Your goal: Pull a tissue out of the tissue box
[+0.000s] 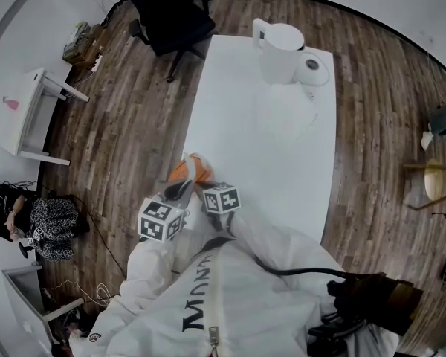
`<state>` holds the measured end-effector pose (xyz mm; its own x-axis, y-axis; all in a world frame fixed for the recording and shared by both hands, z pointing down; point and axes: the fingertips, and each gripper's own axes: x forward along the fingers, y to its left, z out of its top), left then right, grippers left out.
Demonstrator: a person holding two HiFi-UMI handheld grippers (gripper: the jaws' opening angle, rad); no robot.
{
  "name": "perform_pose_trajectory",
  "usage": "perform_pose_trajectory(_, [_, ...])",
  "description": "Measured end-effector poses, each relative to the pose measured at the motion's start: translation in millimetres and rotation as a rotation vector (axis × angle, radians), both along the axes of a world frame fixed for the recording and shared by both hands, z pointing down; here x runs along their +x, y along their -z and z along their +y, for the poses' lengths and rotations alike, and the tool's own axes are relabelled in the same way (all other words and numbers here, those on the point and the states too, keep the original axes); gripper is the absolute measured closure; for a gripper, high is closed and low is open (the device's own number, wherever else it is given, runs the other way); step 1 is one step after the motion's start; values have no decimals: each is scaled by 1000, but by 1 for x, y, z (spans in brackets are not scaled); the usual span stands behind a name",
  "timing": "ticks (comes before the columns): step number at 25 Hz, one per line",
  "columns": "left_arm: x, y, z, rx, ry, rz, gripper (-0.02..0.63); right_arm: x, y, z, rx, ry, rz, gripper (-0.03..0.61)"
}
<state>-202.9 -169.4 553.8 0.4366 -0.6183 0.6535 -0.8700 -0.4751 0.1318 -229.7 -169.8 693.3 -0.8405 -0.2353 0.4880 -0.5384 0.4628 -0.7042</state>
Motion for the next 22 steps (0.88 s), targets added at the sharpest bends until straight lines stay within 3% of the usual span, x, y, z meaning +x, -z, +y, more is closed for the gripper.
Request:
perform_pose_trajectory(12, [-7,12,12,66,87,-14,614,13,27,9,79,47,-33,577])
perform_pose_trajectory(22, [-8,21,18,147,185,-32,614,76,51,1,152,-8,-20,577])
